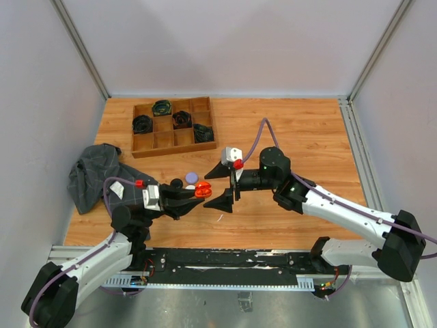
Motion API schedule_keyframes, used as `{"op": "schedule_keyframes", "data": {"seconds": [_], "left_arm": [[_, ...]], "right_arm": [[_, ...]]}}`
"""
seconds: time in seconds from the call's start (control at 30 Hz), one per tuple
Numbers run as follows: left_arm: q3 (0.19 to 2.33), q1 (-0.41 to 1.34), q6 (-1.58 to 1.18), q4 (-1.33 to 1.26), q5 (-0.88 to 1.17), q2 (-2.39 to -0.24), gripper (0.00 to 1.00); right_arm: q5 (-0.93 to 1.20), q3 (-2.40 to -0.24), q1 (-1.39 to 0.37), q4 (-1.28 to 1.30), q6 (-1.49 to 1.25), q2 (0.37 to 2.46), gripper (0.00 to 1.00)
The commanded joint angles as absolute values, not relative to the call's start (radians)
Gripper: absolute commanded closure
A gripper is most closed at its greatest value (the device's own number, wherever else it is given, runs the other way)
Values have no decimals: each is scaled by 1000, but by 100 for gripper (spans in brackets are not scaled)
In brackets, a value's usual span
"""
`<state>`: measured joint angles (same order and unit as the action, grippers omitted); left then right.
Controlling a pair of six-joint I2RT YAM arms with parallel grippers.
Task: Insert the wireless bluetooth earbuds into the charging case
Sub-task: Close the charging case, then place the charging case at the center of the board.
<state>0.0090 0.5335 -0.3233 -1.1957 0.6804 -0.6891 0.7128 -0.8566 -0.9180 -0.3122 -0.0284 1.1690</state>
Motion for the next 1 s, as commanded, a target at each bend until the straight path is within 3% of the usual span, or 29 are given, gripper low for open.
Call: {"op": "schedule_keyframes", "data": {"seconds": [0.0, 0.63, 0.97], "left_arm": [[22, 538, -340, -1235, 695, -699, 100], [51, 538, -350, -1010, 527, -725, 100], [115, 538, -527, -654, 359, -700, 98]], "right_arm": [[798, -873, -899, -303, -18, 1202, 10], [787, -881, -895, -208, 49, 1172, 10], [466, -820, -874, -73, 95, 1085, 6]]}}
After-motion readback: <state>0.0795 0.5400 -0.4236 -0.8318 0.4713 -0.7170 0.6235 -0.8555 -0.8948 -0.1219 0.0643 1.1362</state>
